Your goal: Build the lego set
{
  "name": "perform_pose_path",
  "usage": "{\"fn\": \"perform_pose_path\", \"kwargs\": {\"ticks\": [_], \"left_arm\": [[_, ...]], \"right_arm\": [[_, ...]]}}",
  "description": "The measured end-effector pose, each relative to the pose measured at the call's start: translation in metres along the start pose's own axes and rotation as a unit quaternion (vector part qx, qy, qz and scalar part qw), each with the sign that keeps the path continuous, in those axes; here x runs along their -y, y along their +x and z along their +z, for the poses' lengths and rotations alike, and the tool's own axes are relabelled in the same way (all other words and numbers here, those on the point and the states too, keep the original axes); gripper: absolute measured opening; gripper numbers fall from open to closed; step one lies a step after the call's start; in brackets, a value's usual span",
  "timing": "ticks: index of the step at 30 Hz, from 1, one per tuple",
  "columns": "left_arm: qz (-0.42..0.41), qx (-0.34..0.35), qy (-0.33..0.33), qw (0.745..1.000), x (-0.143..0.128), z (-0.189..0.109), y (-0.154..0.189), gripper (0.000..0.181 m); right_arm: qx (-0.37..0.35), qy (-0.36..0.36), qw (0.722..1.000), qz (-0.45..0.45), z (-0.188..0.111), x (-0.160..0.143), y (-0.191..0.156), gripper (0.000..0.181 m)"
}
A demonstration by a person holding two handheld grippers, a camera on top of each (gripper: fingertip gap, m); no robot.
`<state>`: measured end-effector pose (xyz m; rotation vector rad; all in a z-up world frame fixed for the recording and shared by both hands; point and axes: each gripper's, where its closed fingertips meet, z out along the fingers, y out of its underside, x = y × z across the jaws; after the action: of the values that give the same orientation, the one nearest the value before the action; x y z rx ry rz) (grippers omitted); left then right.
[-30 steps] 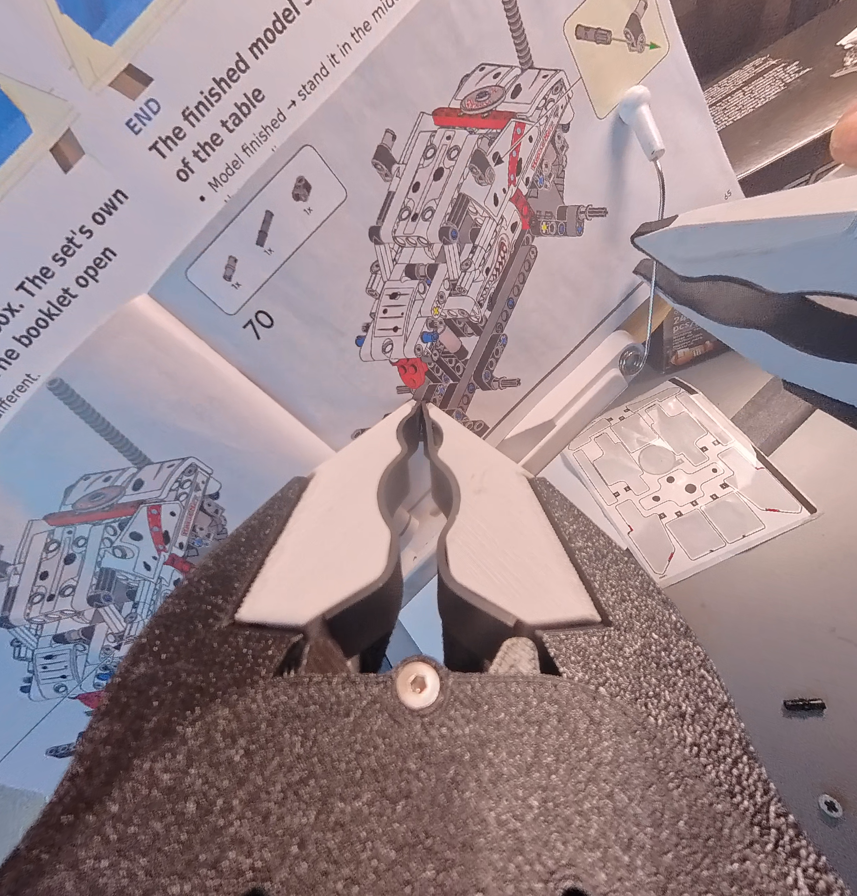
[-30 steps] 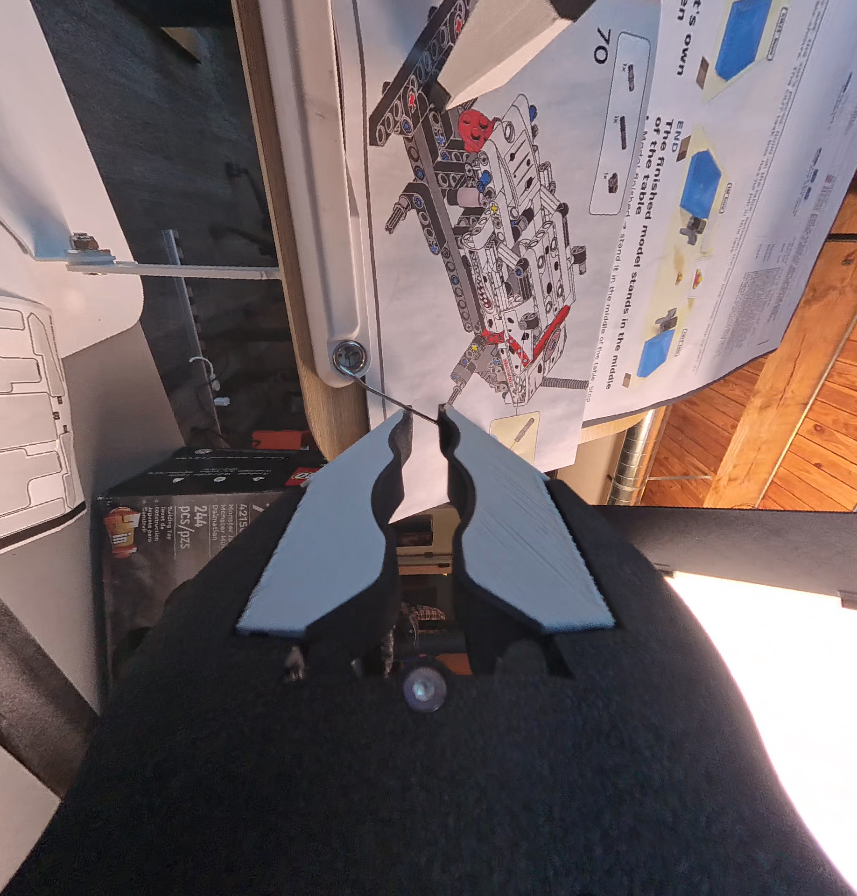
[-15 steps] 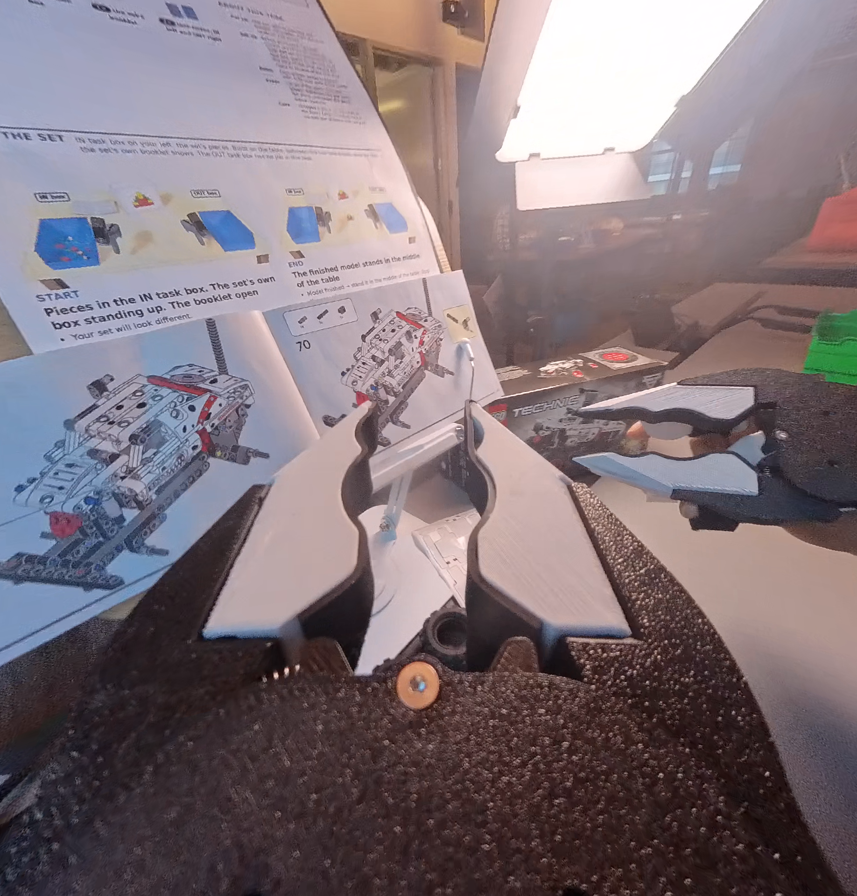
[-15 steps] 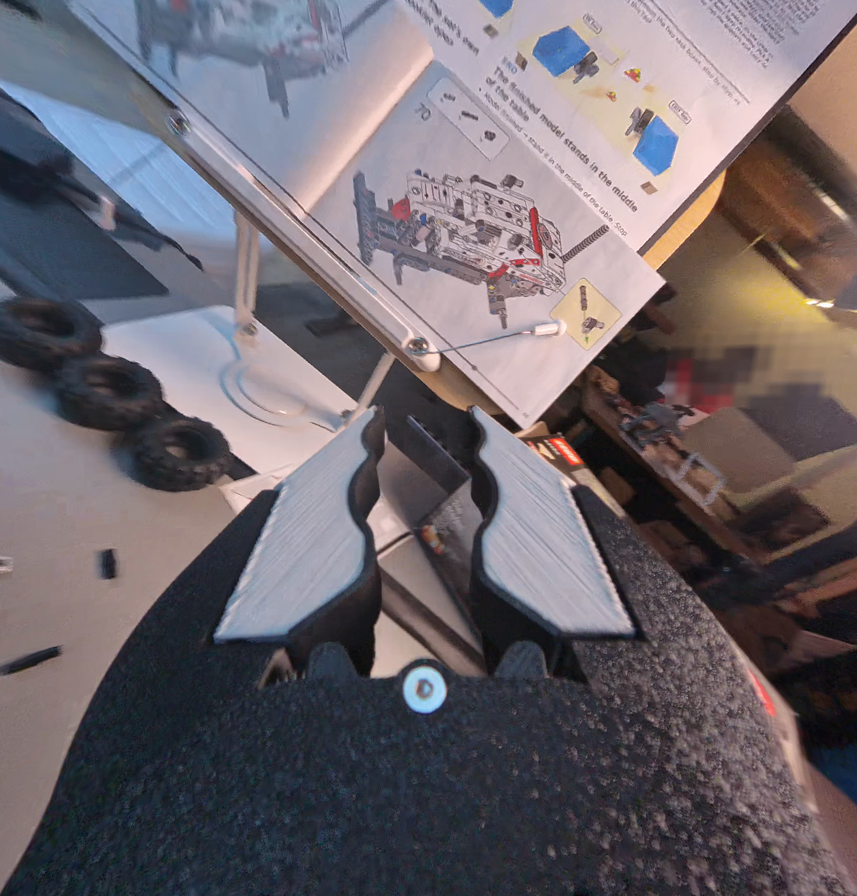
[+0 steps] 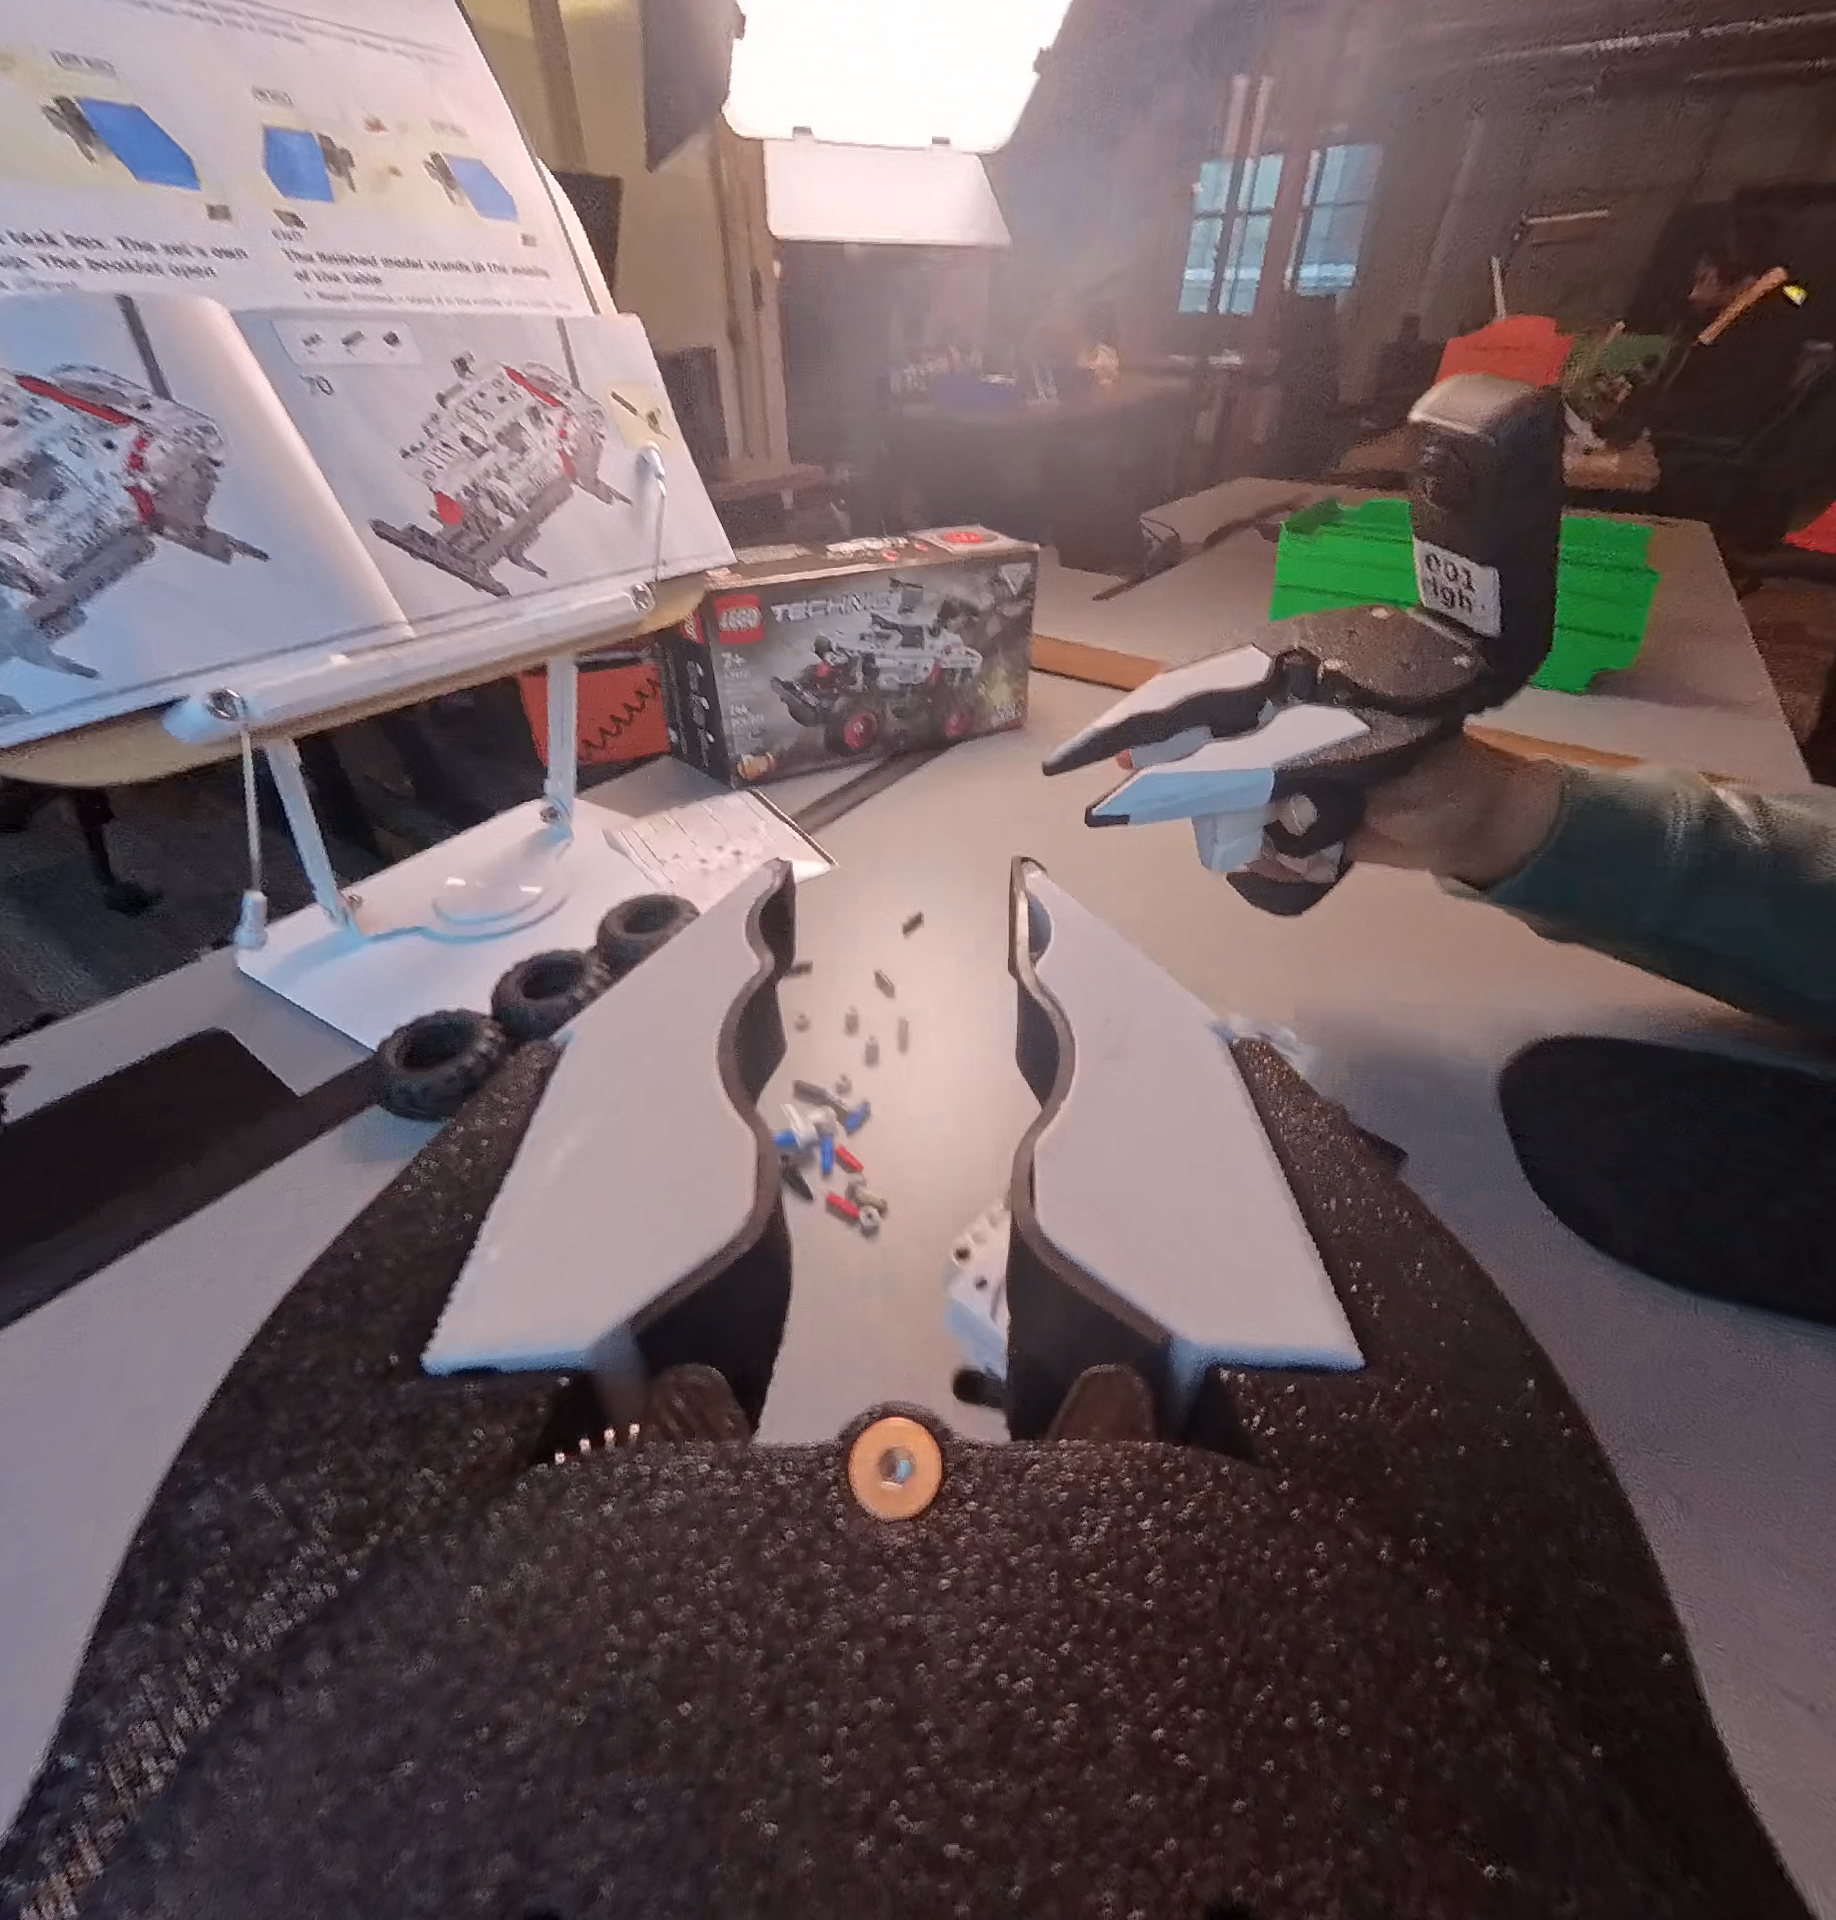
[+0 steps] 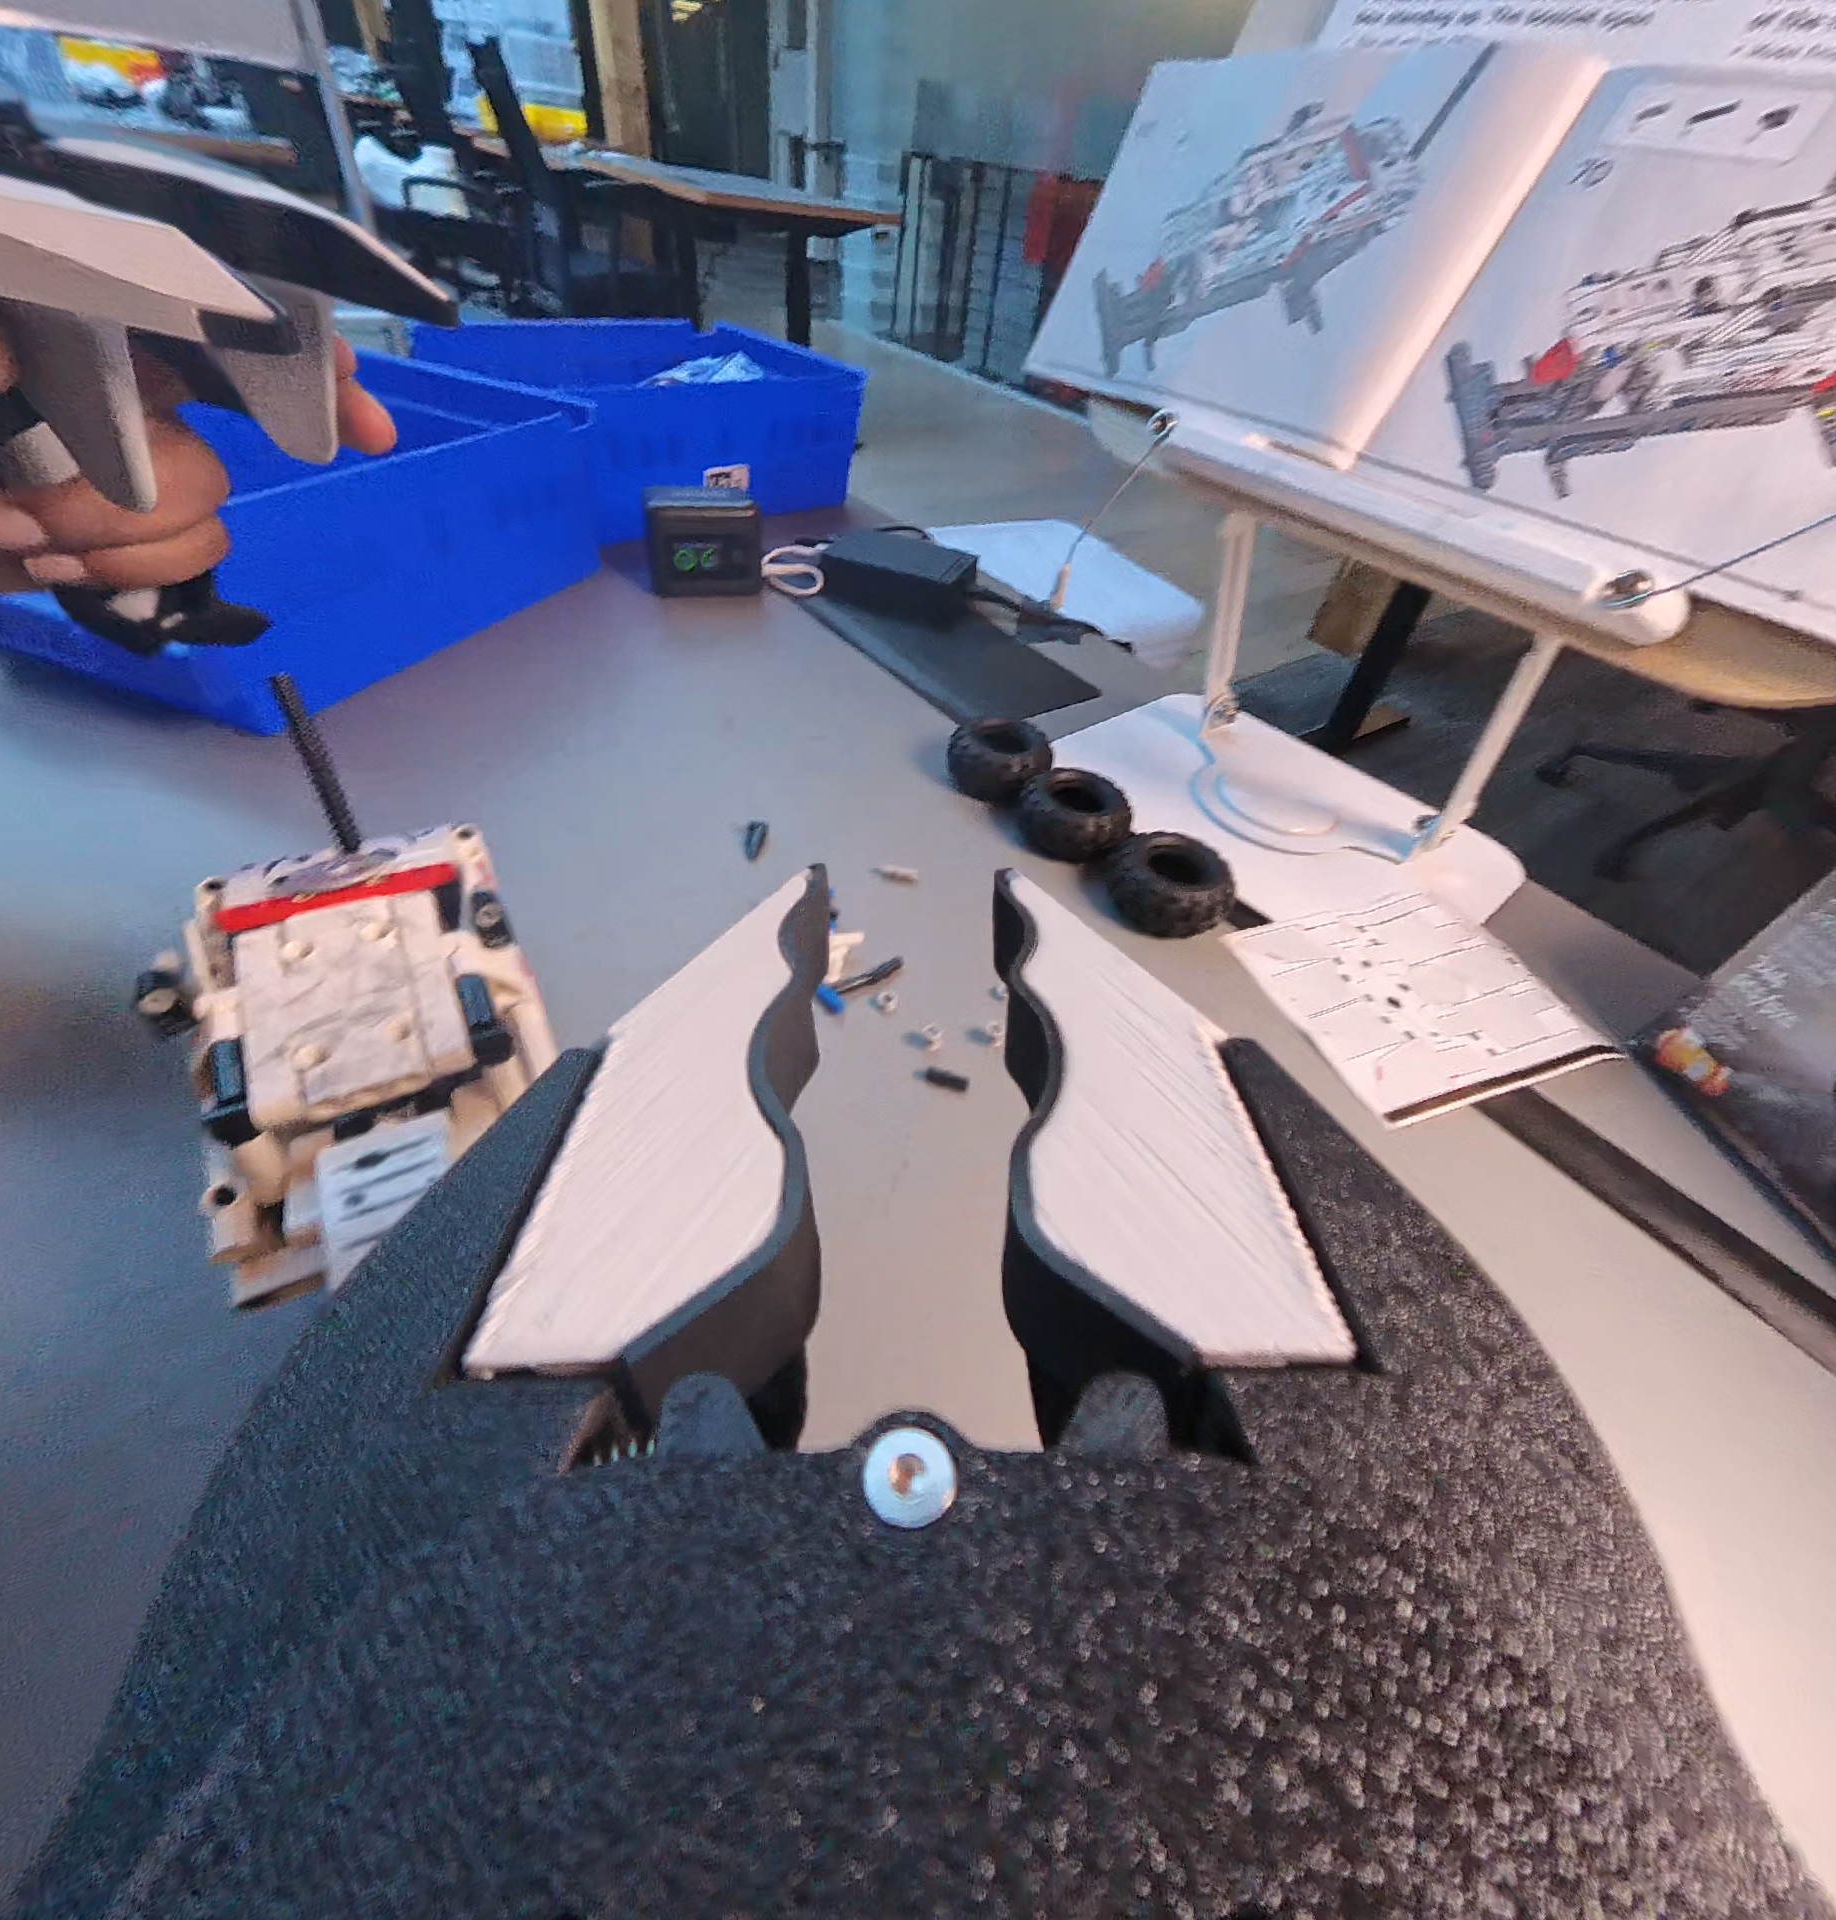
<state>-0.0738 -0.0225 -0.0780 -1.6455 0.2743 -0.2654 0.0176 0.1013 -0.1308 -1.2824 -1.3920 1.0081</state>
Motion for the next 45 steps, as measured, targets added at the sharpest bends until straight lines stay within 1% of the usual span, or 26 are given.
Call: {"fn": "perform_pose_path", "kwargs": {"ticks": [3, 5, 7, 9, 11, 13, 17, 19, 21, 23, 24, 26, 28, 30, 32, 35, 38, 41, 44, 45], "left_arm": [[-0.024, -0.056, -0.038, 0.997, -0.025, -0.018, 0.032, 0.040], [-0.035, -0.068, -0.049, 0.996, -0.036, -0.025, 0.045, 0.041], [-0.040, -0.080, -0.061, 0.994, -0.048, -0.028, 0.057, 0.041], [-0.036, -0.088, -0.084, 0.992, -0.062, -0.025, 0.066, 0.041], [-0.020, -0.102, -0.116, 0.988, -0.076, -0.022, 0.077, 0.042], [0.005, -0.113, -0.145, 0.983, -0.090, -0.018, 0.085, 0.042], [0.069, -0.092, -0.197, 0.974, -0.115, -0.009, 0.082, 0.043], [0.097, -0.085, -0.207, 0.970, -0.117, -0.007, 0.082, 0.039], [0.116, -0.084, -0.222, 0.964, -0.116, -0.008, 0.082, 0.038], [0.124, -0.080, -0.213, 0.966, -0.105, -0.008, 0.080, 0.038], [0.121, -0.080, -0.208, 0.967, -0.098, -0.008, 0.079, 0.038], [0.119, -0.075, -0.211, 0.967, -0.087, -0.006, 0.074, 0.040], [0.124, -0.085, -0.226, 0.962, -0.083, -0.002, 0.076, 0.046], [0.132, -0.099, -0.246, 0.955, -0.086, 0.006, 0.082, 0.051], [0.139, -0.097, -0.270, 0.948, -0.095, 0.017, 0.085, 0.056], [0.096, -0.110, -0.308, 0.940, -0.106, 0.031, 0.091, 0.068], [0.058, -0.128, -0.328, 0.934, -0.111, 0.037, 0.097, 0.072], [0.027, -0.149, -0.353, 0.923, -0.111, 0.038, 0.100, 0.080], [0.059, -0.169, -0.409, 0.895, -0.117, 0.030, 0.099, 0.096], [0.064, -0.181, -0.421, 0.887, -0.115, 0.026, 0.100, 0.097]], "right_arm": [[0.066, -0.049, 0.996, -0.025, -0.010, -0.023, -0.031, 0.028], [0.114, -0.072, 0.990, -0.040, -0.020, -0.034, -0.052, 0.023], [0.153, -0.074, 0.985, -0.044, -0.027, -0.037, -0.070, 0.017], [0.176, -0.078, 0.980, -0.039, -0.029, -0.038, -0.083, 0.018], [0.192, -0.083, 0.977, -0.036, -0.026, -0.037, -0.093, 0.018], [0.191, -0.086, 0.977, -0.034, -0.017, -0.035, -0.096, 0.020], [0.202, -0.098, 0.974, 0.010, 0.011, -0.028, -0.096, 0.026], [0.221, -0.115, 0.968, 0.023, 0.024, -0.024, -0.101, 0.027], [0.230, -0.142, 0.963, 0.012, 0.035, -0.028, -0.104, 0.026], [0.243, -0.162, 0.956, 0.004, 0.042, -0.032, -0.107, 0.023], [0.249, -0.166, 0.954, 0.015, 0.044, -0.032, -0.108, 0.010], [0.261, -0.175, 0.949, 0.036, 0.044, -0.033, -0.108, 0.007], [0.263, -0.184, 0.944, 0.079, 0.044, -0.034, -0.107, 0.007], [0.258, -0.185, 0.939, 0.130, 0.042, -0.034, -0.108, 0.007], [0.255, -0.181, 0.938, 0.148, 0.037, -0.034, -0.111, 0.007], [0.239, -0.170, 0.947, 0.133, 0.029, -0.036, -0.113, 0.007], [0.241, -0.167, 0.949, 0.120, 0.021, -0.039, -0.112, 0.009], [0.250, -0.167, 0.944, 0.138, 0.017, -0.041, -0.109, 0.011], [0.256, -0.166, 0.944, 0.130, 0.018, -0.040, -0.111, 0.008], [0.255, -0.168, 0.945, 0.120, 0.018, -0.039, -0.111, 0.008]]}}
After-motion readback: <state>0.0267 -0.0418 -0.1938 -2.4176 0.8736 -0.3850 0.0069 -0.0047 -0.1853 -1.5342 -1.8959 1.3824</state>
